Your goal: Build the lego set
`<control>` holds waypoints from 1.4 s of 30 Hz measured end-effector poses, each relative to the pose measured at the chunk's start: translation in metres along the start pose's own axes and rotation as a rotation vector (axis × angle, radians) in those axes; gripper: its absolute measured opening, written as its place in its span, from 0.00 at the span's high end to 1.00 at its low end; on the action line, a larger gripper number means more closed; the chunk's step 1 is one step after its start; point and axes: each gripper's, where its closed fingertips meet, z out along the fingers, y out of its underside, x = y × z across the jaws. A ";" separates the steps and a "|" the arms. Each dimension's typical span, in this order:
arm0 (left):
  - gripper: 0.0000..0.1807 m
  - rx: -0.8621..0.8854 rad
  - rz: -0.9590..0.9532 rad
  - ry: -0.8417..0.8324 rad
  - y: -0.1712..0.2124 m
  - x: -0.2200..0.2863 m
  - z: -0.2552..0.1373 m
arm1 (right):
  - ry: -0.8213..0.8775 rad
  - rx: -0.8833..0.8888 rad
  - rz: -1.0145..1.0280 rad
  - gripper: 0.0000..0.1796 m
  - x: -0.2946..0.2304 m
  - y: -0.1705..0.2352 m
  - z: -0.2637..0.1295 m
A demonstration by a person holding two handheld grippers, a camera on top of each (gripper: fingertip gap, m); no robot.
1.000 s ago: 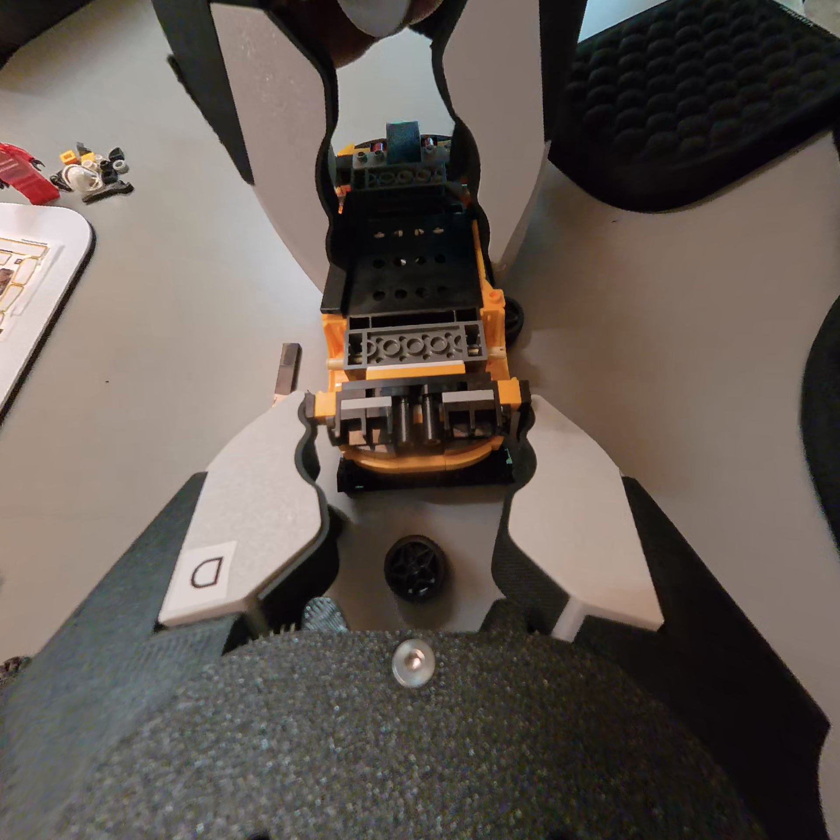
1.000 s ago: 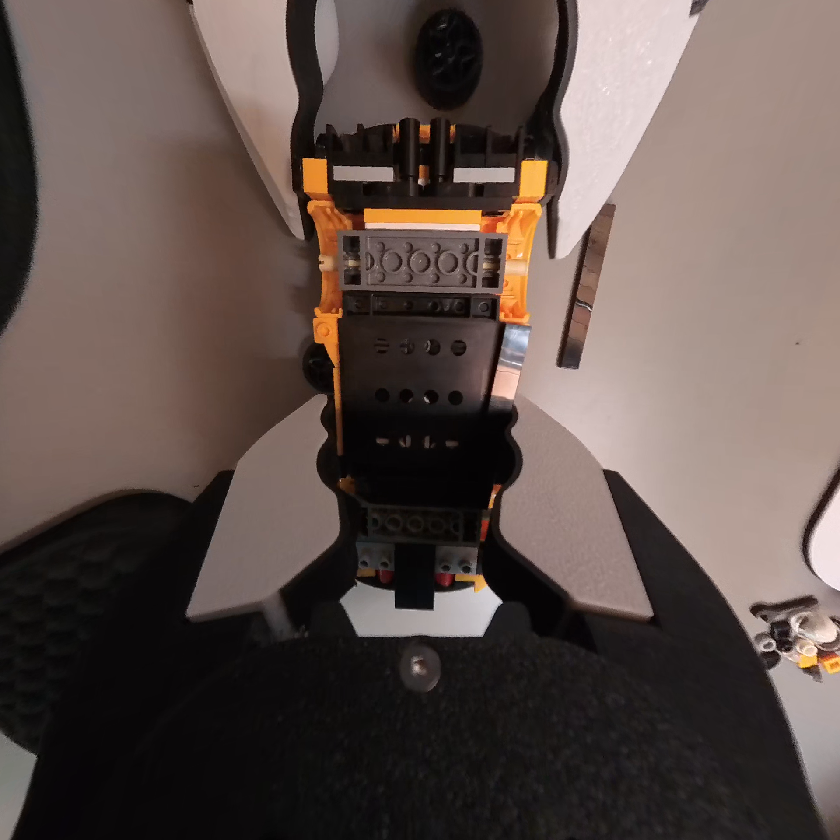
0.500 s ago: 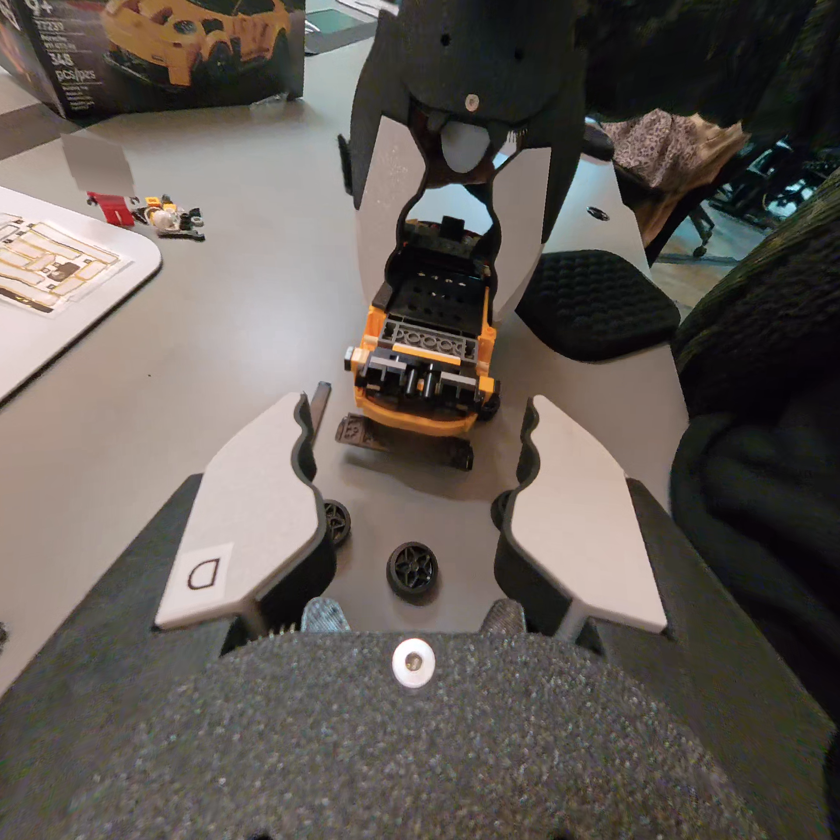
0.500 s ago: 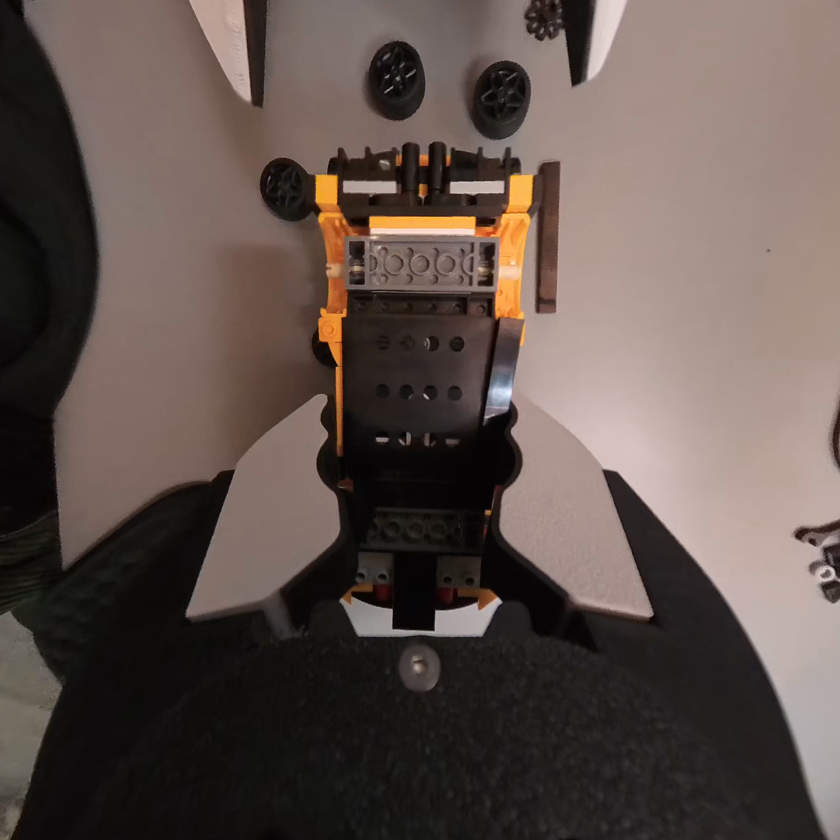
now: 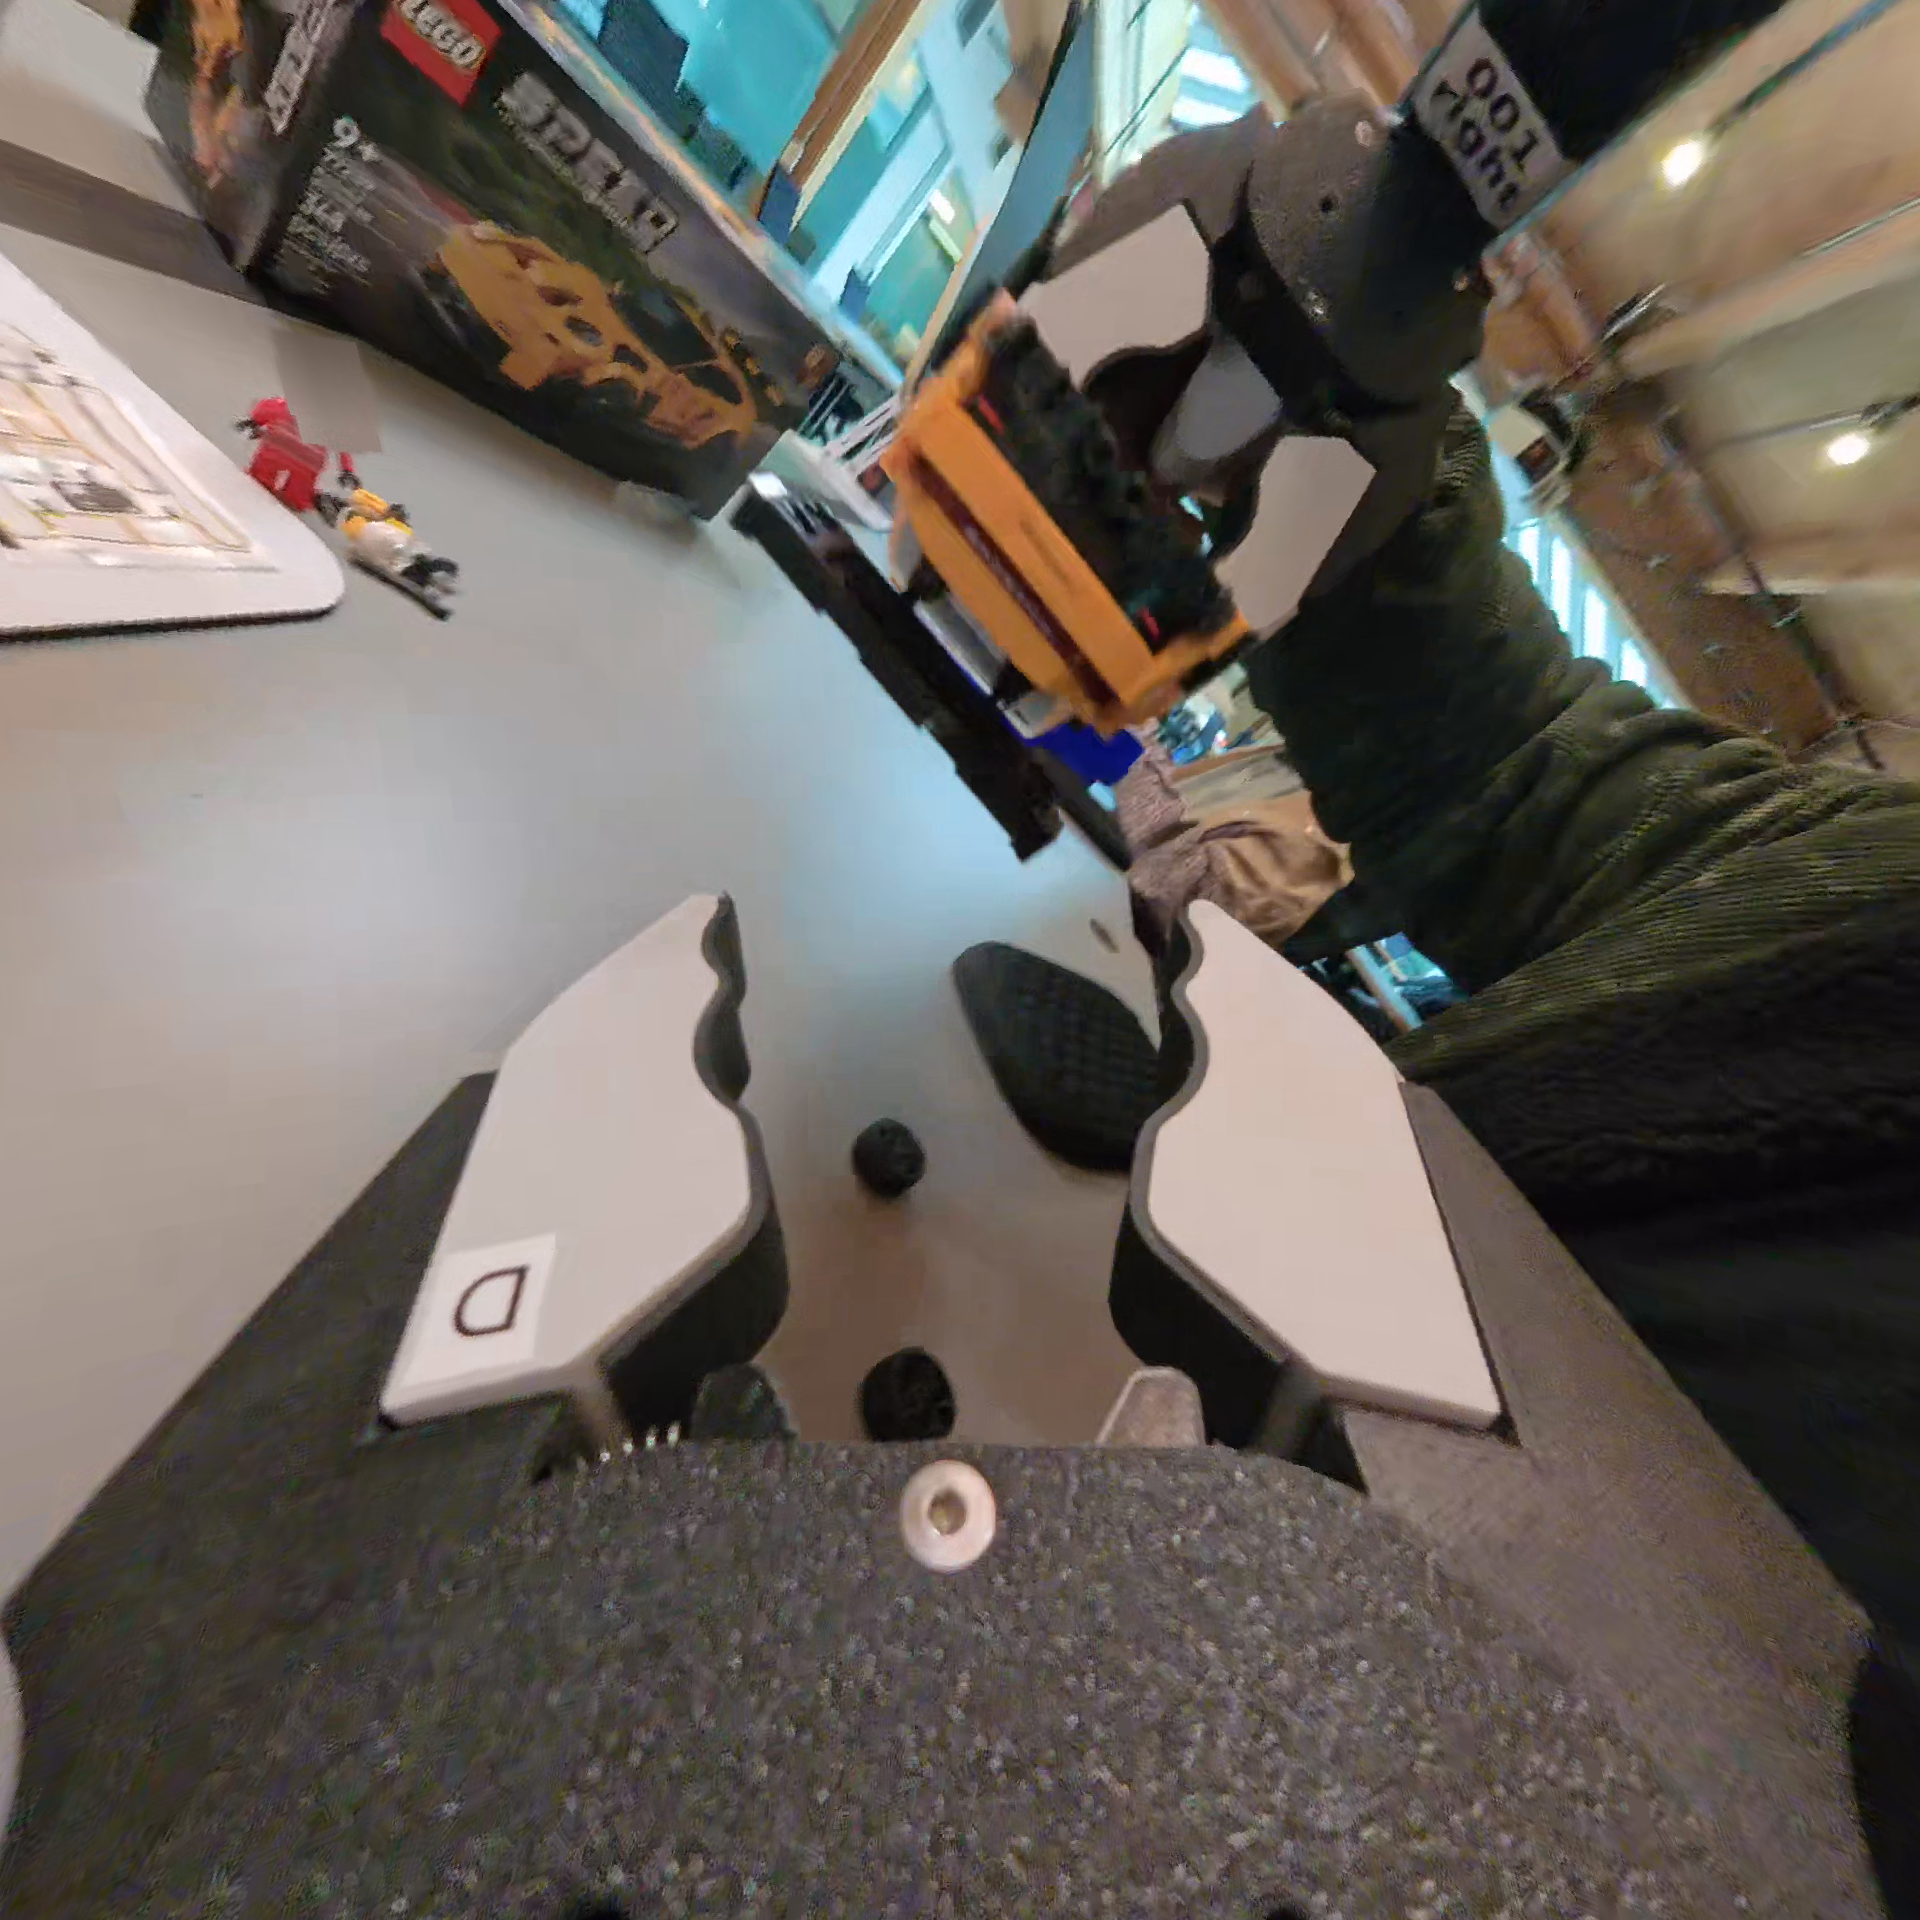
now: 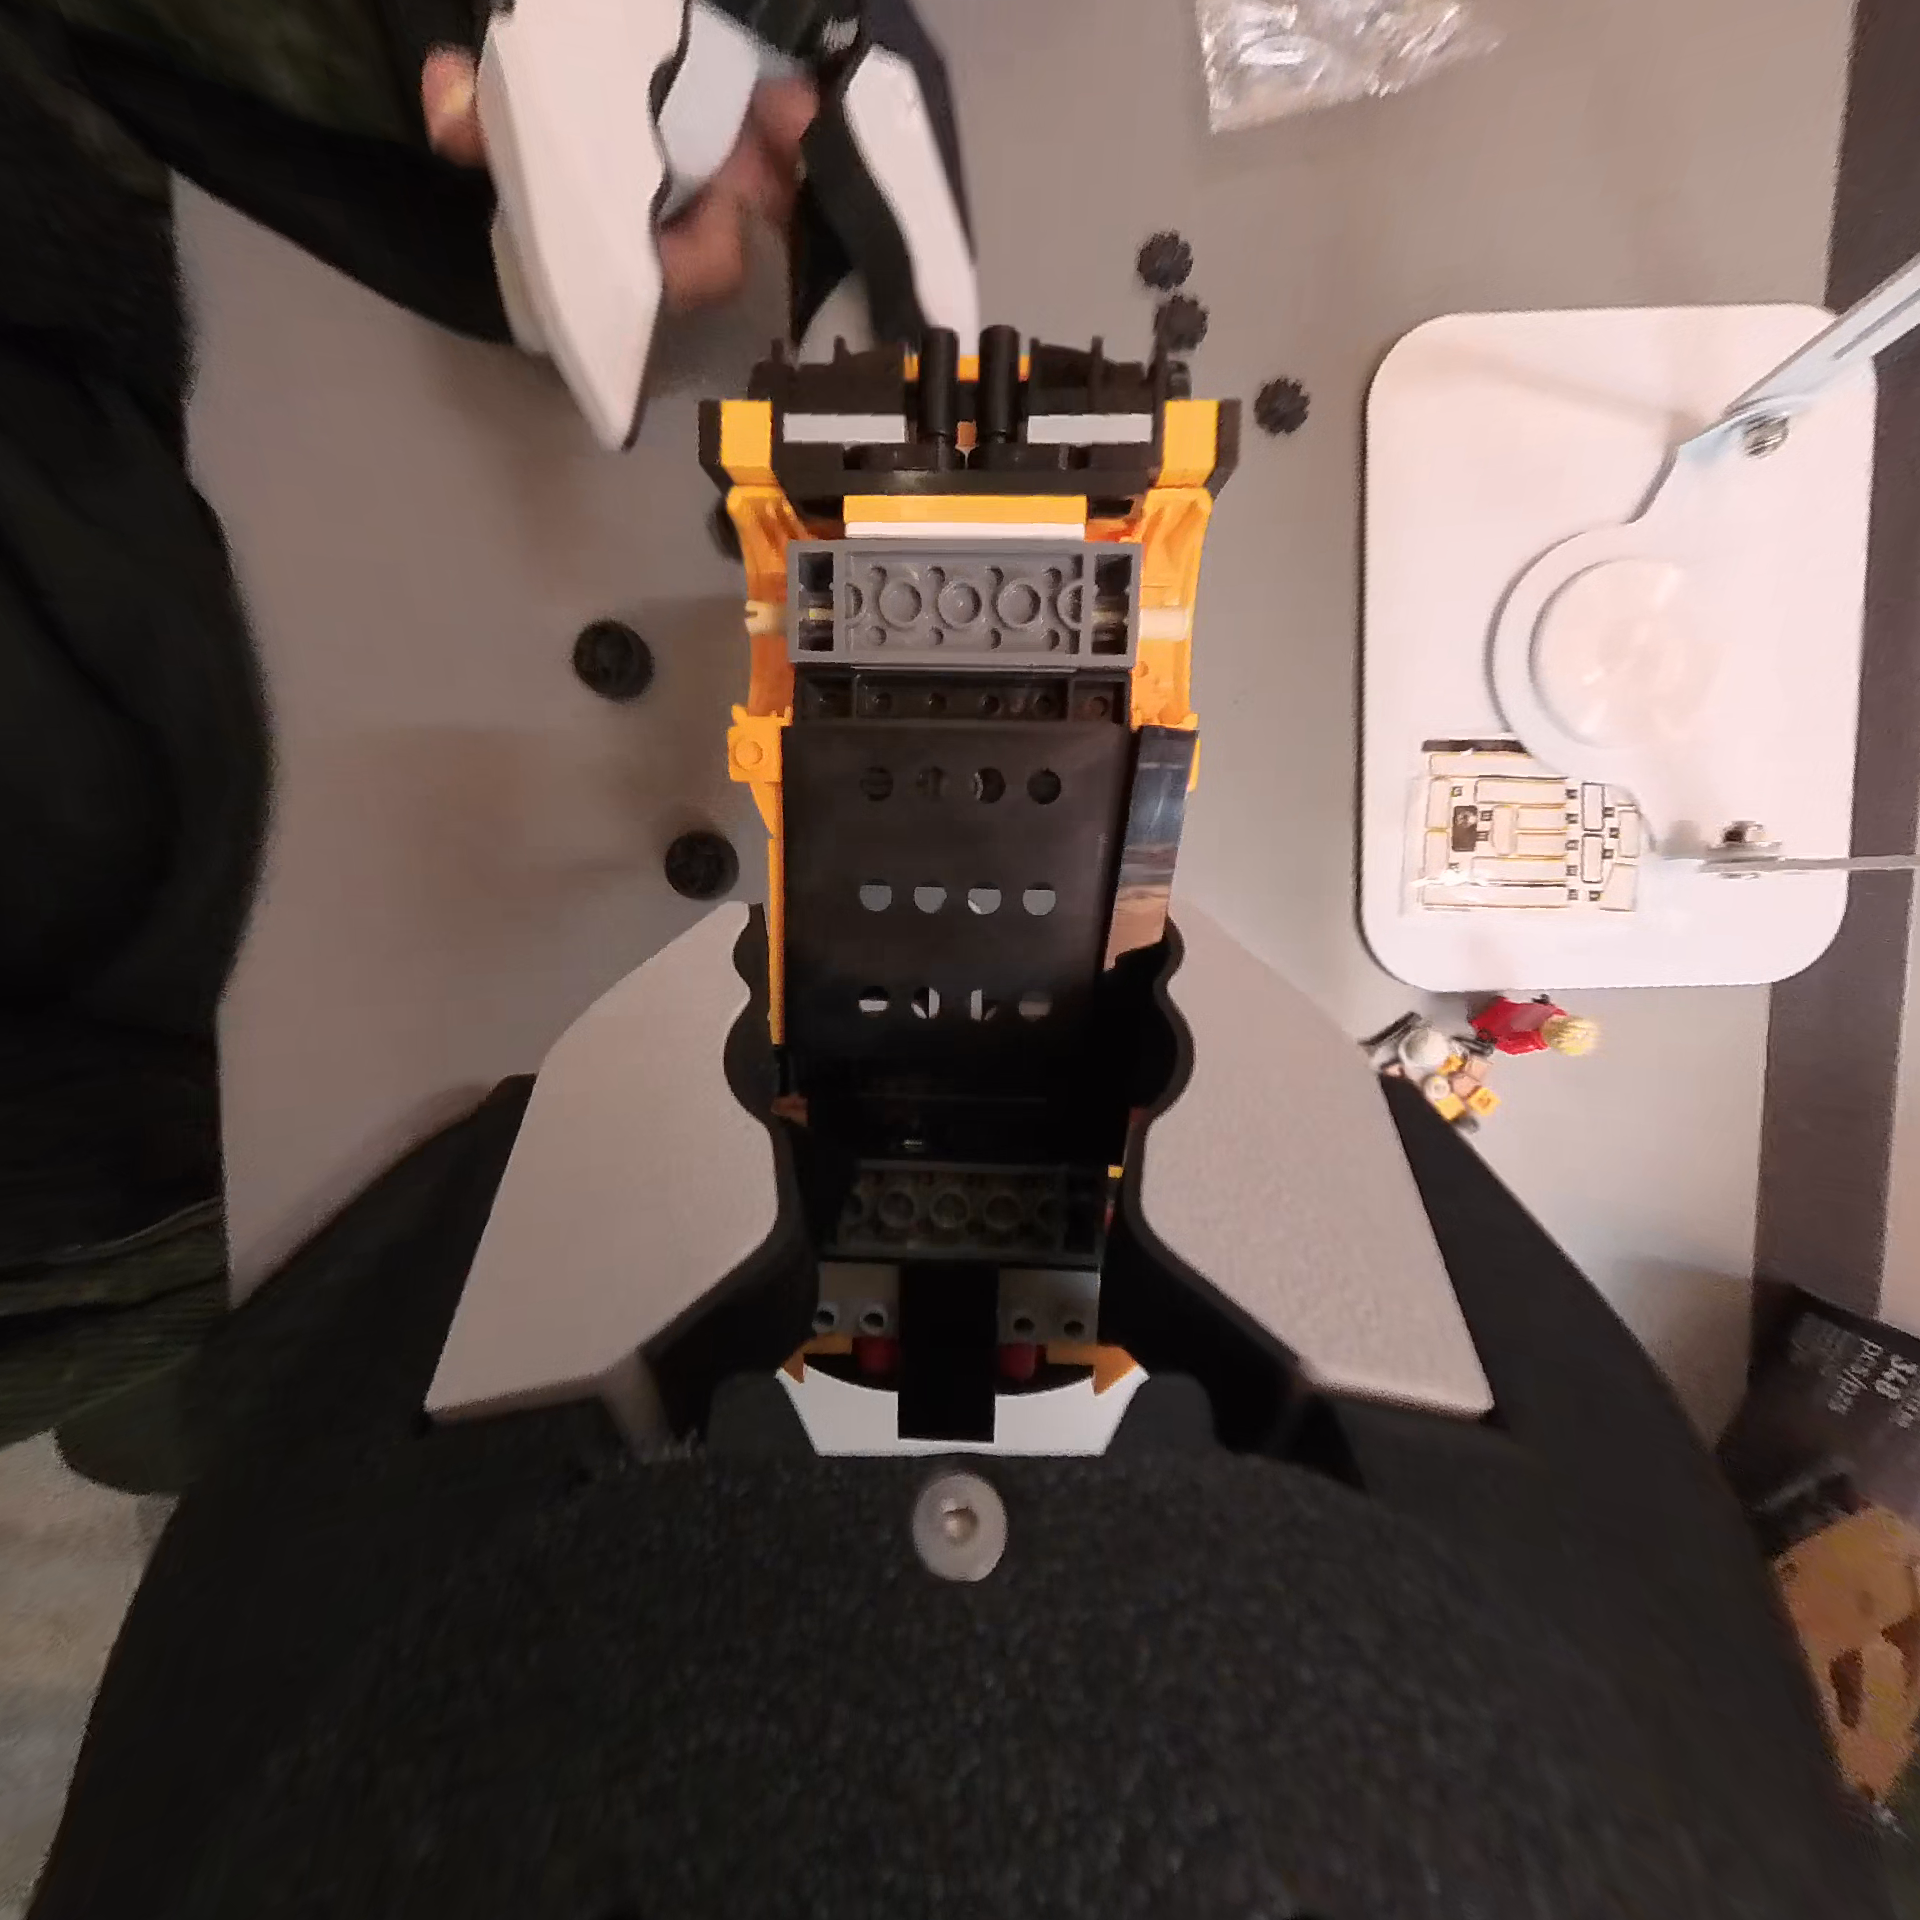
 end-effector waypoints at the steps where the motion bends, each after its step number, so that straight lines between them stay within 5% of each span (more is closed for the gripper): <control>1: 0.58 0.021 0.013 0.012 0.001 0.007 0.004 | -0.003 0.014 0.011 0.62 0.000 -0.005 -0.003; 7: 0.56 0.153 -0.016 0.053 0.001 0.043 0.032 | -0.010 0.056 -0.001 0.62 -0.011 -0.030 -0.008; 21: 0.55 0.526 -0.432 0.080 -0.010 0.029 0.034 | 0.071 0.070 0.048 0.62 -0.018 -0.039 0.035; 42: 0.67 0.599 -0.574 -0.003 0.000 -0.012 0.022 | 0.240 0.044 0.046 0.62 -0.021 -0.035 0.086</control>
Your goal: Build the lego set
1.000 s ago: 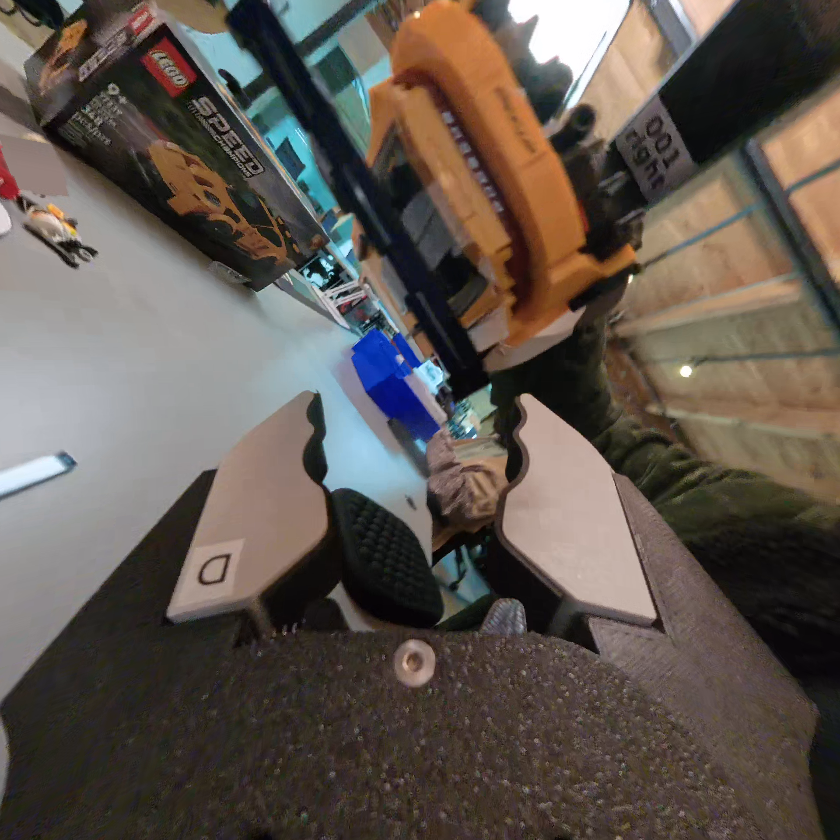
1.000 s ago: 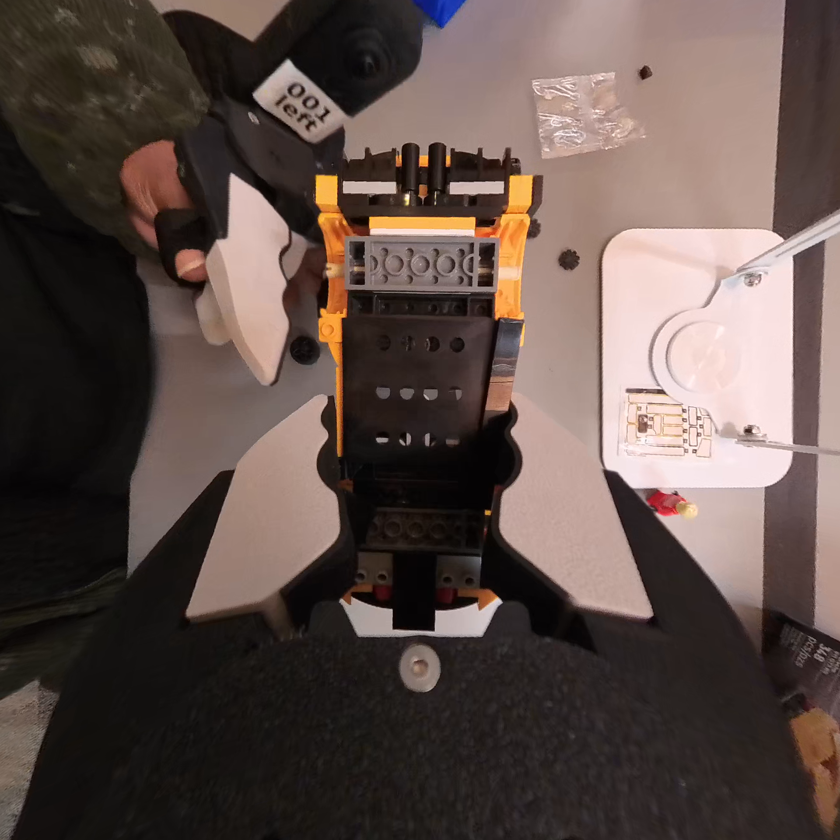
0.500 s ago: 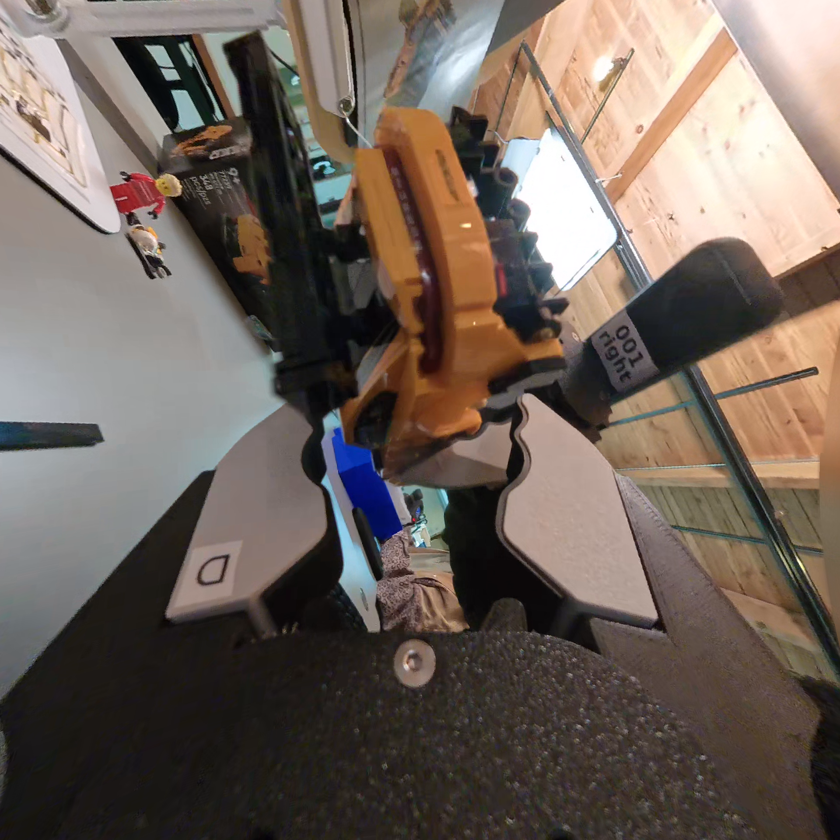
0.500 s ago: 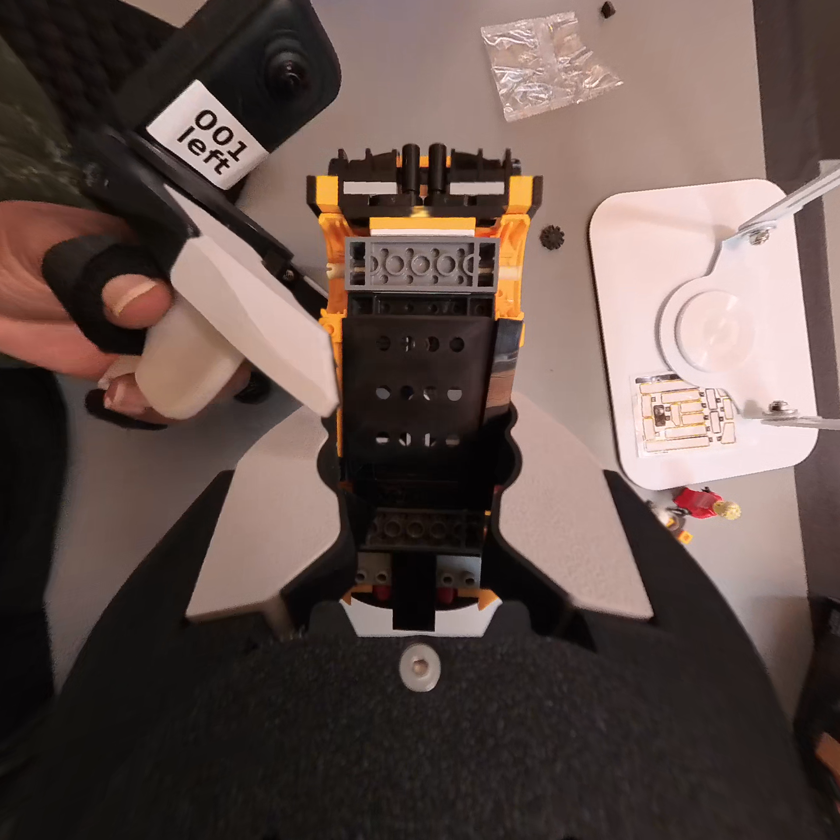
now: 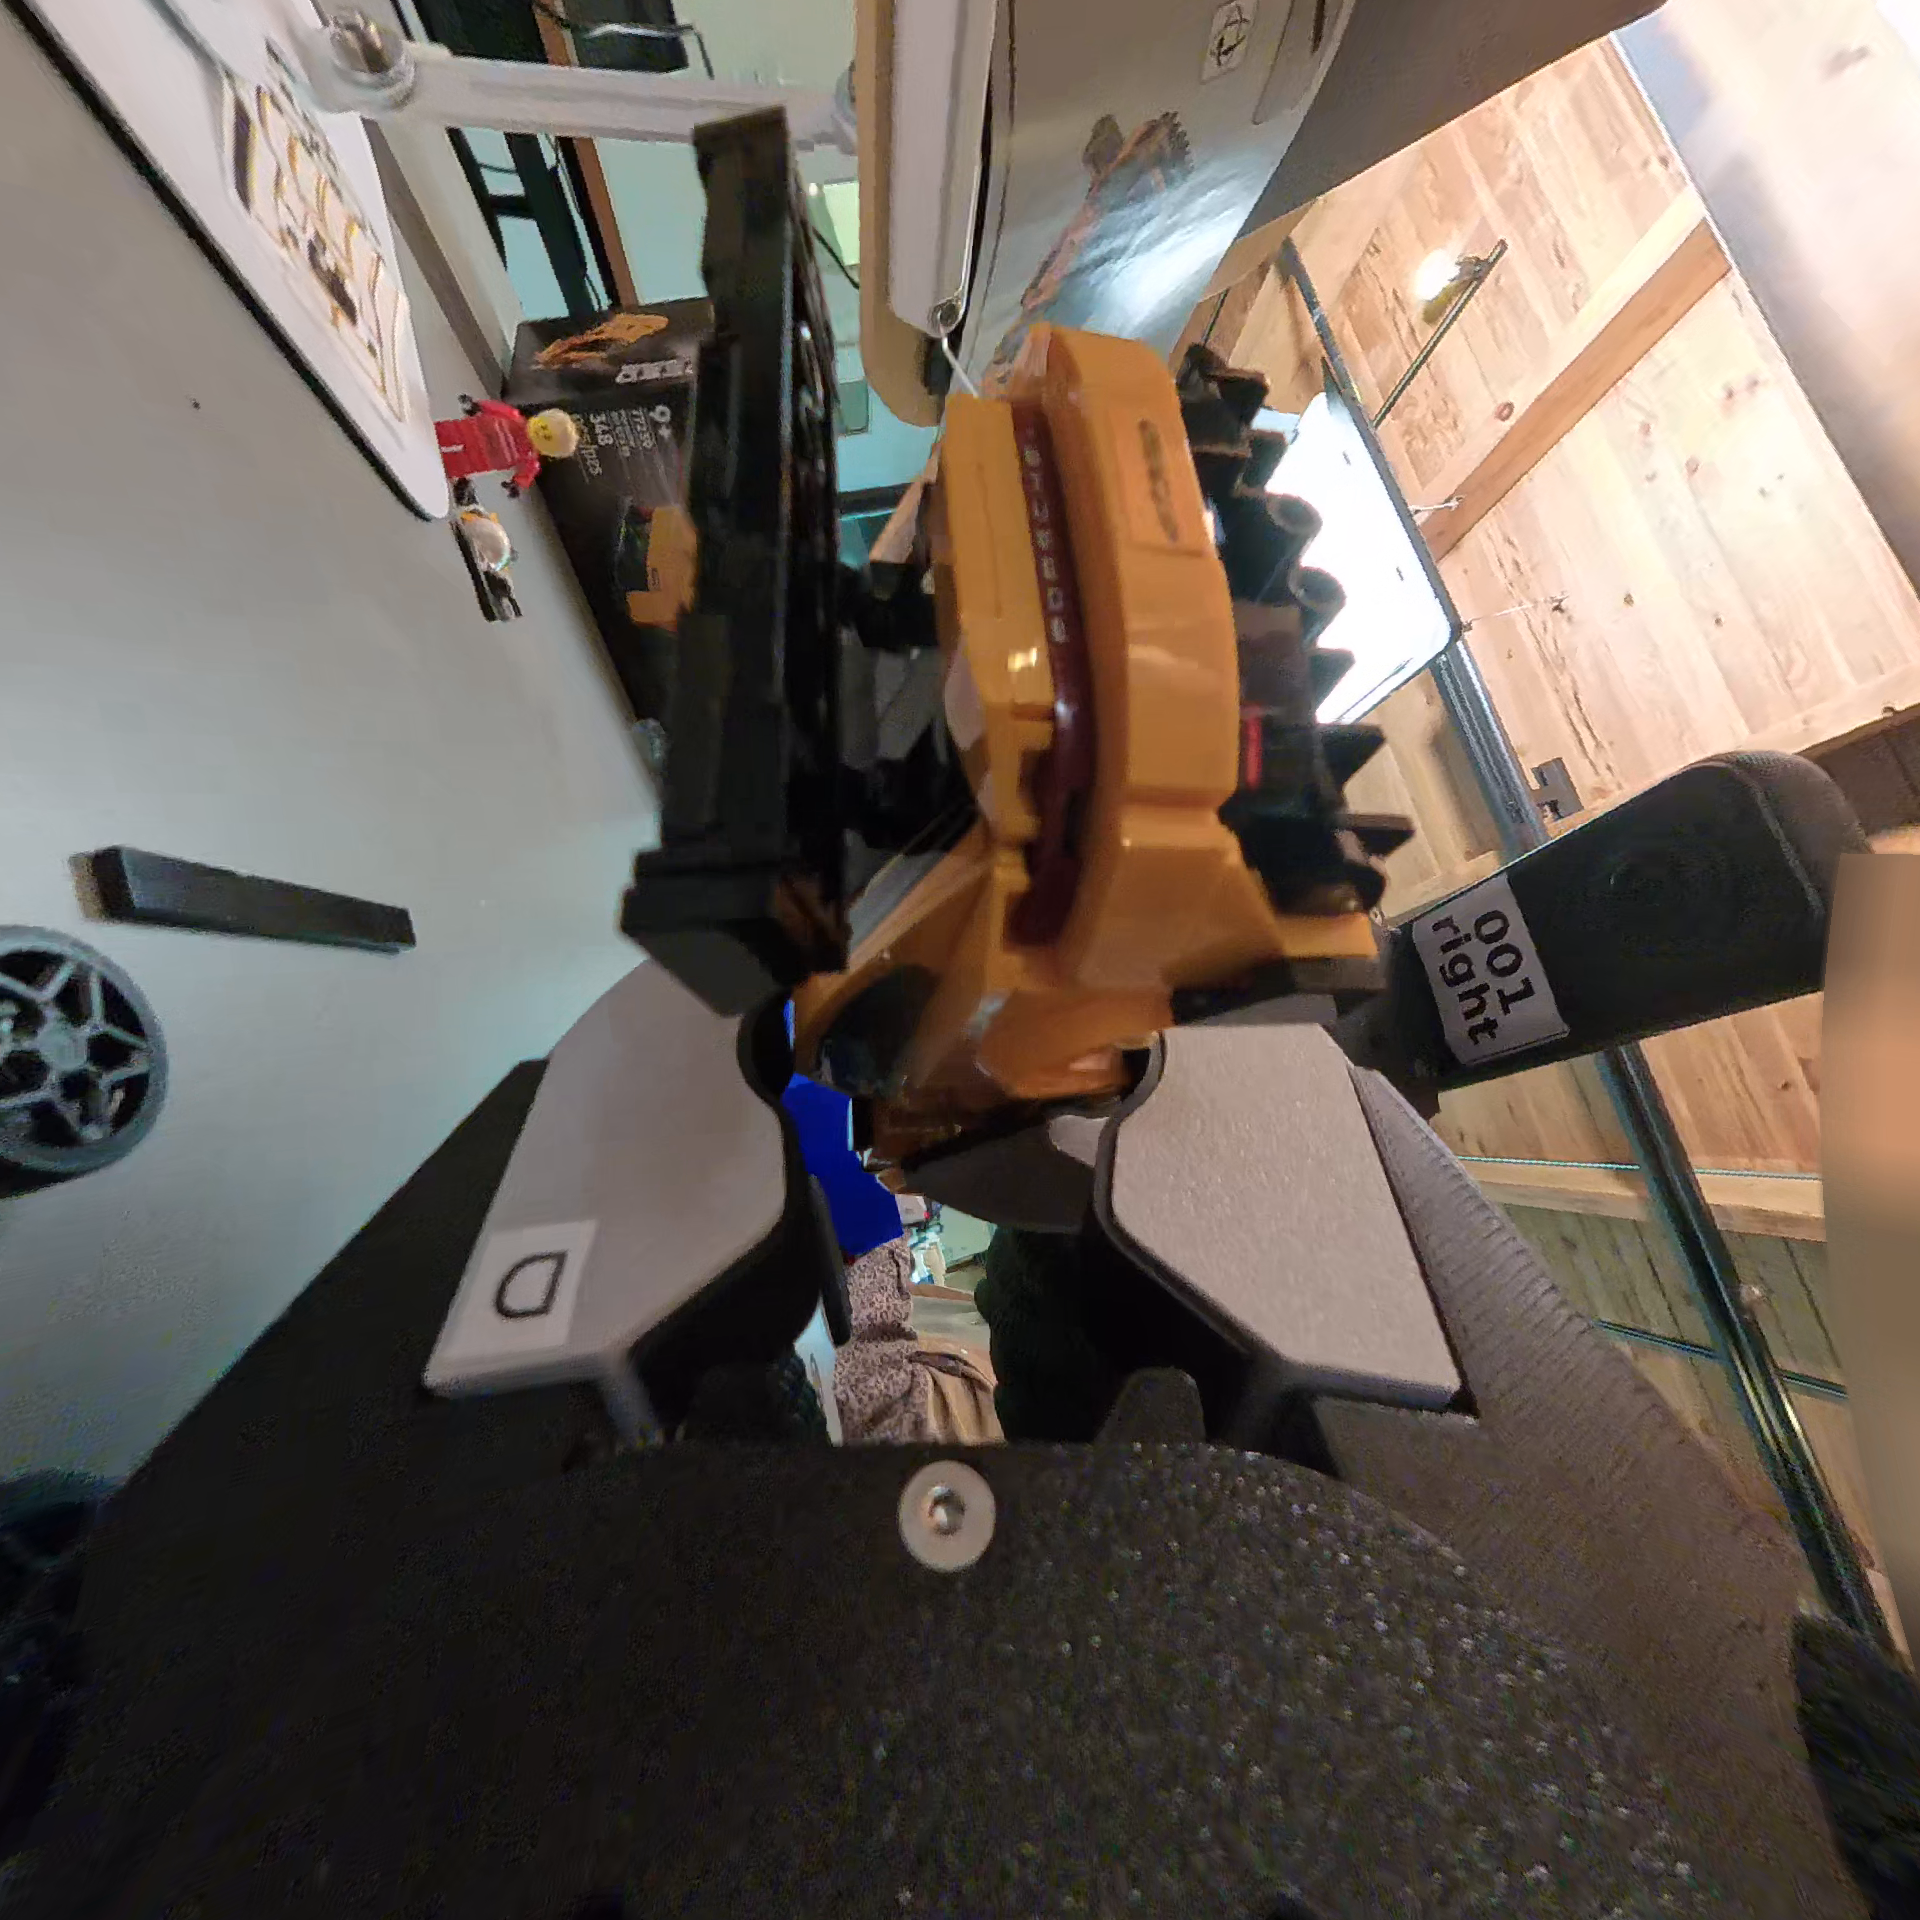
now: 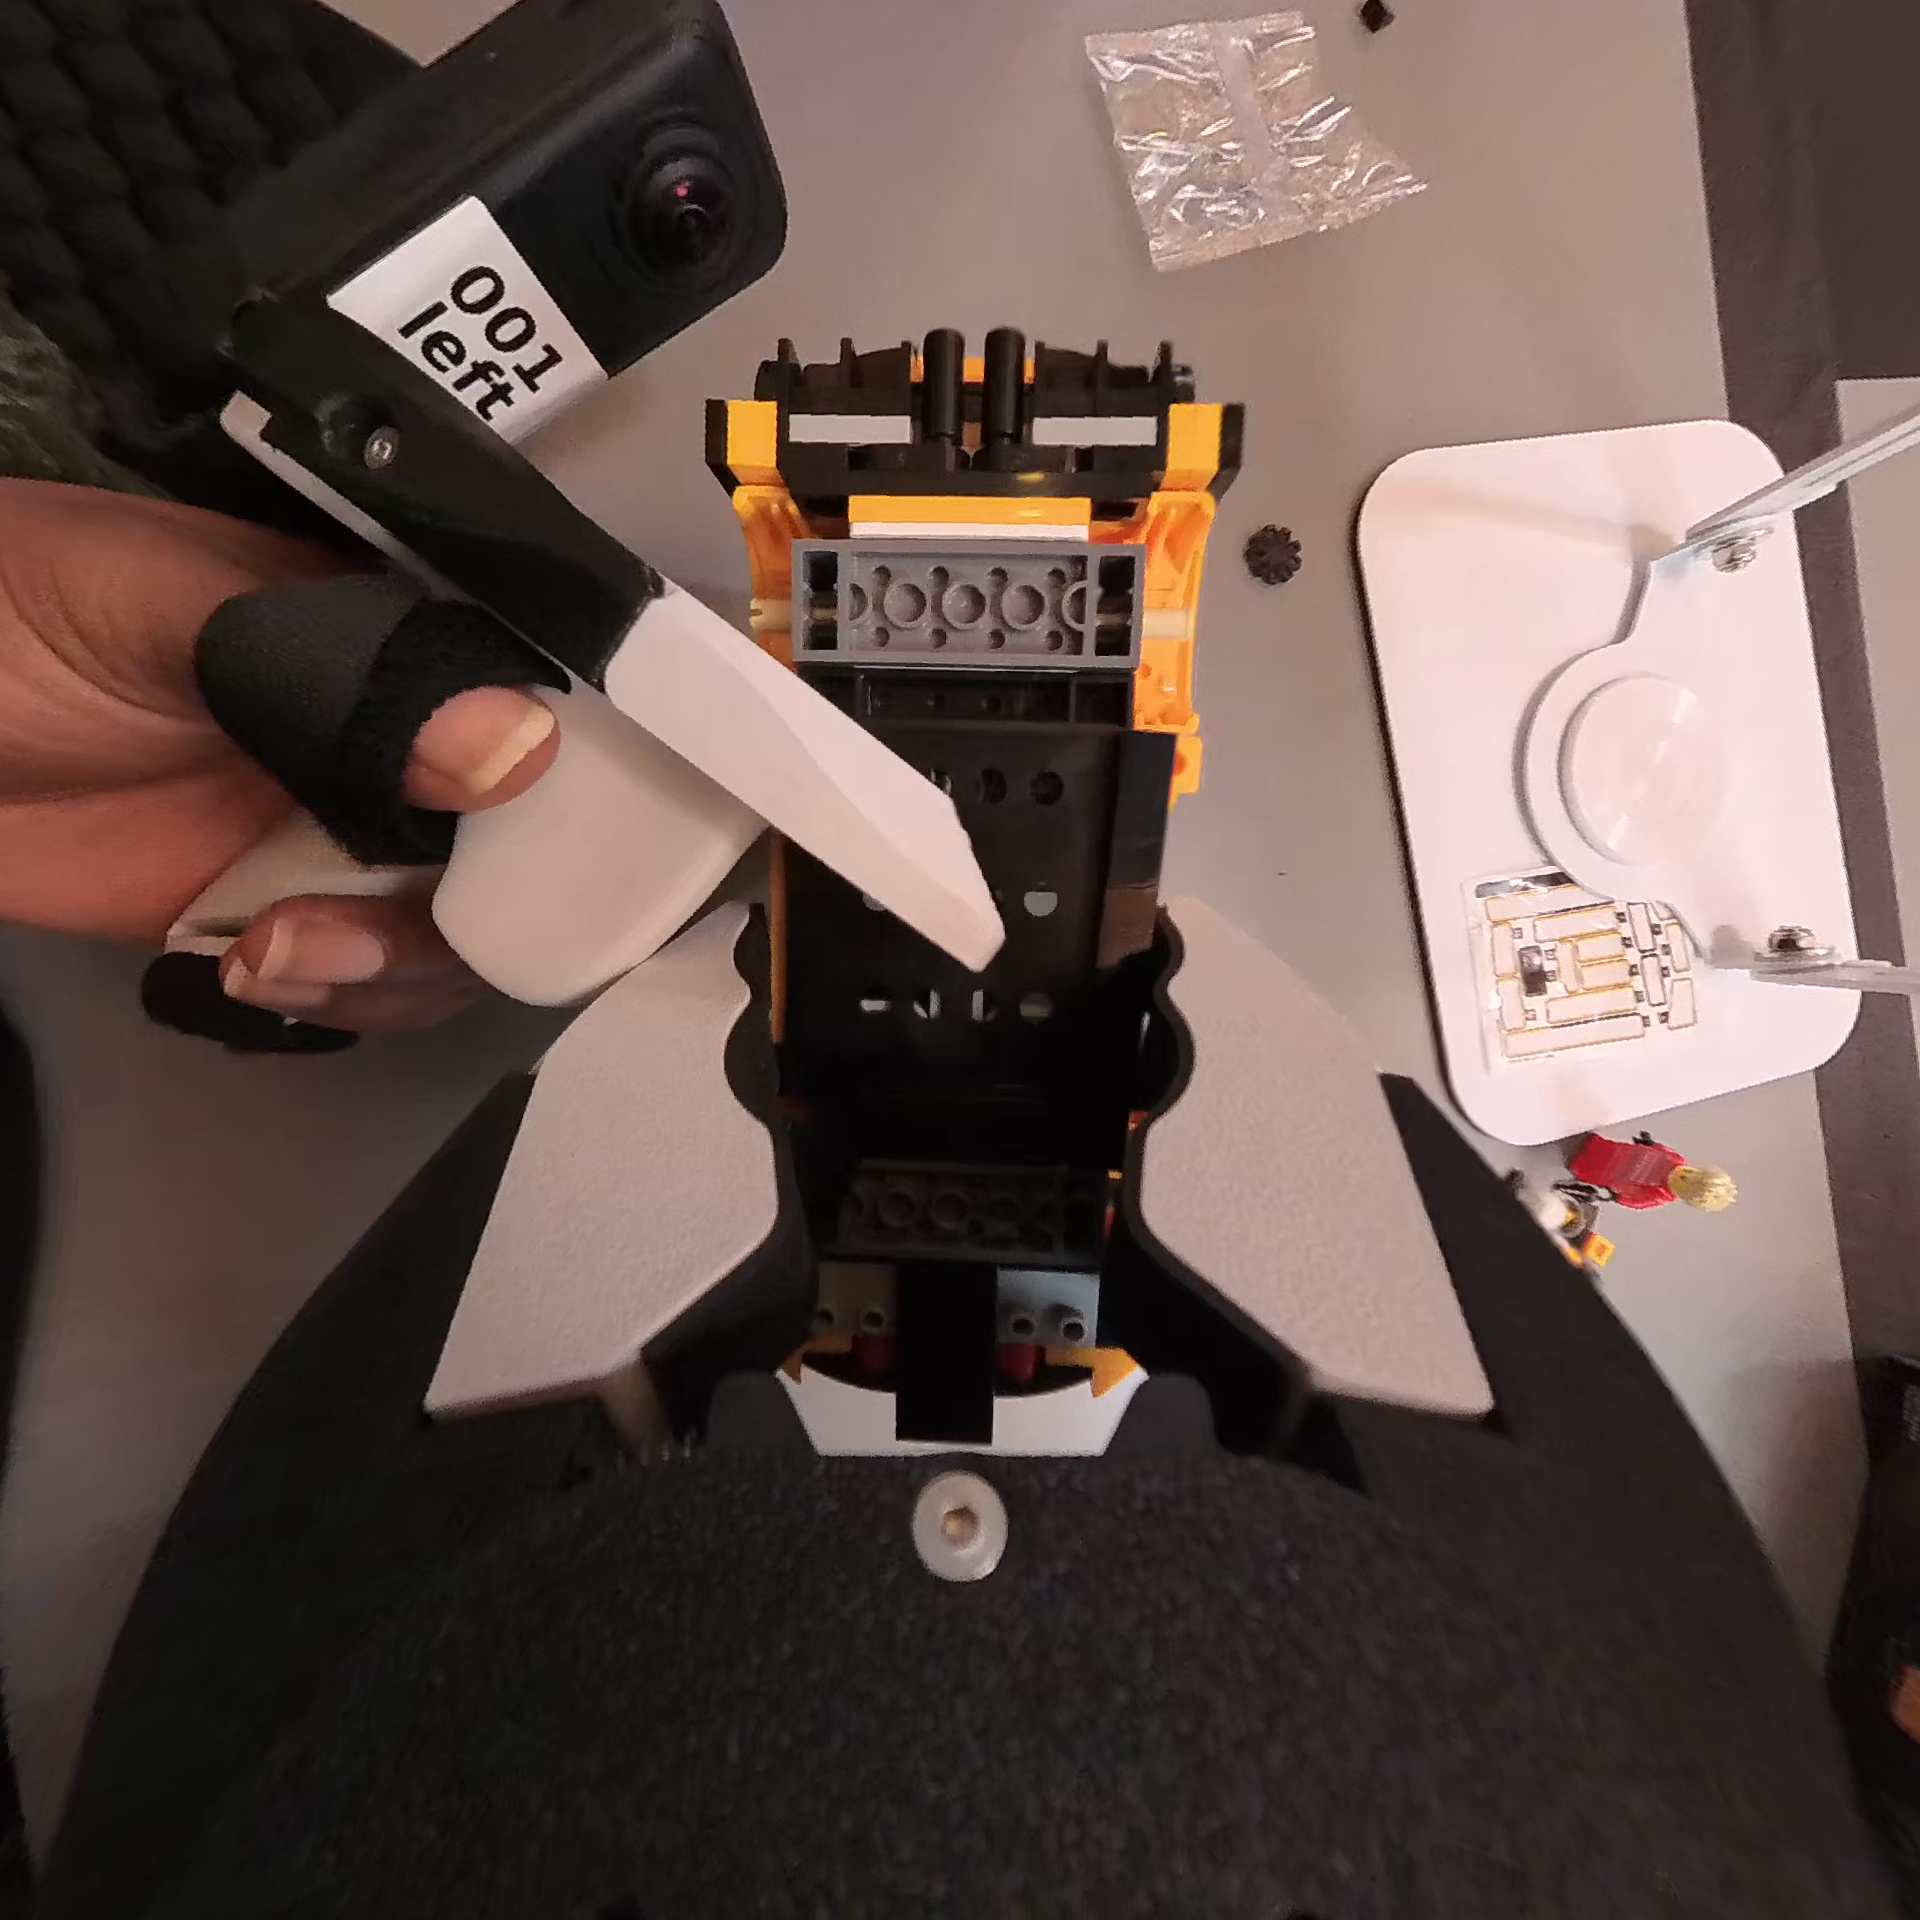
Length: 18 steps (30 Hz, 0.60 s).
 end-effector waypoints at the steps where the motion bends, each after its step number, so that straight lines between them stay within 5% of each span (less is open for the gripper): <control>1: 0.67 -0.006 -0.007 -0.001 0.001 -0.001 -0.001 | -0.007 -0.002 -0.002 0.62 -0.001 0.001 0.000; 12: 0.68 -0.063 -0.152 -0.066 0.014 -0.014 -0.011 | -0.131 -0.025 -0.002 0.61 -0.014 0.007 -0.003; 18: 0.68 -0.134 -0.141 -0.082 0.020 -0.009 -0.015 | -0.337 0.103 0.146 0.67 -0.011 0.002 -0.046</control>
